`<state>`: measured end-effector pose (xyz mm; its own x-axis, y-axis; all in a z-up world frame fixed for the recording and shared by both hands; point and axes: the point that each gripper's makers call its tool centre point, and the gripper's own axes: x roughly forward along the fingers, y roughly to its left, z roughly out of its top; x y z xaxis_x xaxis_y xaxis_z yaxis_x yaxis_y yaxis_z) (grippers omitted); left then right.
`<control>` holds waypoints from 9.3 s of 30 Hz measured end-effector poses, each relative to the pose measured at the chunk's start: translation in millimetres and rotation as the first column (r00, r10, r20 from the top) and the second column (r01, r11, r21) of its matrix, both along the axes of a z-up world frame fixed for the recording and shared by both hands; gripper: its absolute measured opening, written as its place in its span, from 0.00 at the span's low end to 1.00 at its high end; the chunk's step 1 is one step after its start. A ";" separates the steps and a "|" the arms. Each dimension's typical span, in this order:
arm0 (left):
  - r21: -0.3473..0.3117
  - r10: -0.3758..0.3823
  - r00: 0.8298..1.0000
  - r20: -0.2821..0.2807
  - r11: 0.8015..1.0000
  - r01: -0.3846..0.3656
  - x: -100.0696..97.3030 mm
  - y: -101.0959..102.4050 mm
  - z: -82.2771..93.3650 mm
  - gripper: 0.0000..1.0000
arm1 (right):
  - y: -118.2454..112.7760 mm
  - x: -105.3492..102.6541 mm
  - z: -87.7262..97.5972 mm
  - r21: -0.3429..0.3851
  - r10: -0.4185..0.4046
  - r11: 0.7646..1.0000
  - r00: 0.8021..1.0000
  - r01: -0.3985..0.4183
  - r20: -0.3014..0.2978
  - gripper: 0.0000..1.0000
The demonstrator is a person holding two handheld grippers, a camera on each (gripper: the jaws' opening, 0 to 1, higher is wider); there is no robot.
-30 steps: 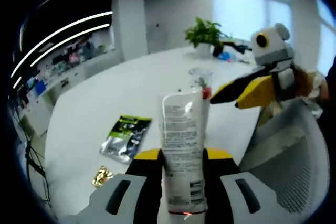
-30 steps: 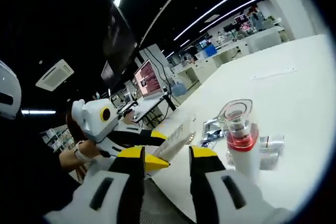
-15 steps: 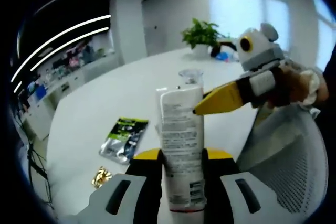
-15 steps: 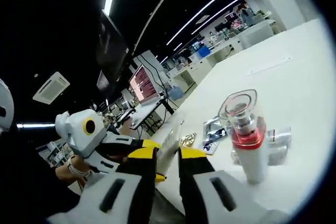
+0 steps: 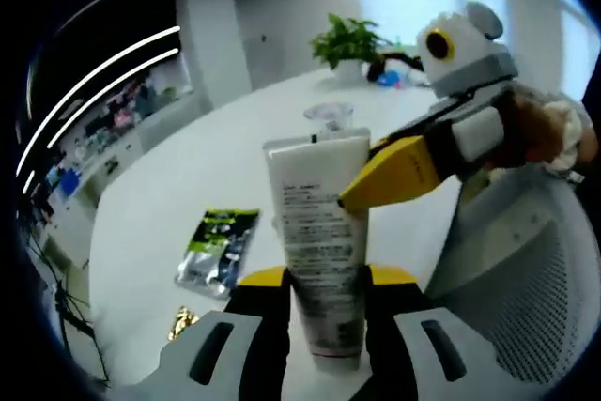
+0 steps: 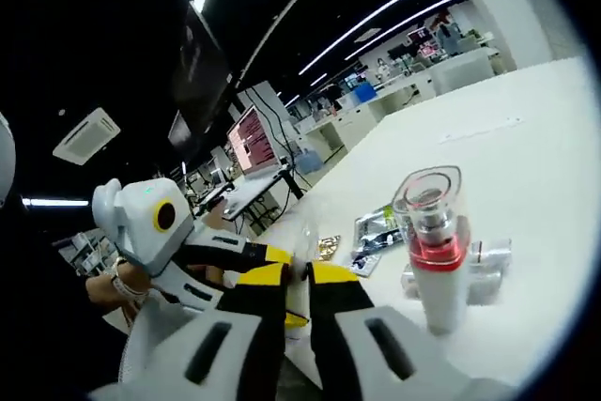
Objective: Arrange the skincare products in the storage area until every visible bottle or jar stands upright without overlapping.
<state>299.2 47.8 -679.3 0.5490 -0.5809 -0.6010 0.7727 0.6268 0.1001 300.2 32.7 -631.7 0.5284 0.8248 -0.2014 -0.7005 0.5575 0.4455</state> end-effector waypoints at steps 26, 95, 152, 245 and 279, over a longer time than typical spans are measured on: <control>-0.031 -0.021 1.000 0.019 0.999 0.022 18.4 -8.2 -5.6 0.28 | 2.8 8.8 -0.9 -0.182 0.019 0.983 0.974 0.023 0.225 0.09; -0.096 -0.252 0.964 0.088 0.961 0.260 14.4 -3.3 -11.6 0.14 | -21.3 -17.0 -20.4 -0.220 0.059 0.975 0.996 -0.043 0.064 0.23; -0.225 -0.453 0.861 0.233 0.836 0.501 38.7 -37.8 -8.2 0.18 | -69.0 -13.7 -23.7 -0.307 -0.057 0.949 0.996 0.073 0.062 0.22; -0.426 -0.453 0.841 0.297 0.725 0.541 49.1 -34.6 50.9 0.06 | -62.1 61.7 -90.8 -0.369 0.053 0.929 0.996 -0.022 0.075 0.41; -0.426 -0.437 0.864 0.250 0.752 0.503 57.1 -35.8 43.8 0.08 | -60.1 54.3 -97.1 -0.409 0.198 0.899 0.978 -0.156 0.062 0.42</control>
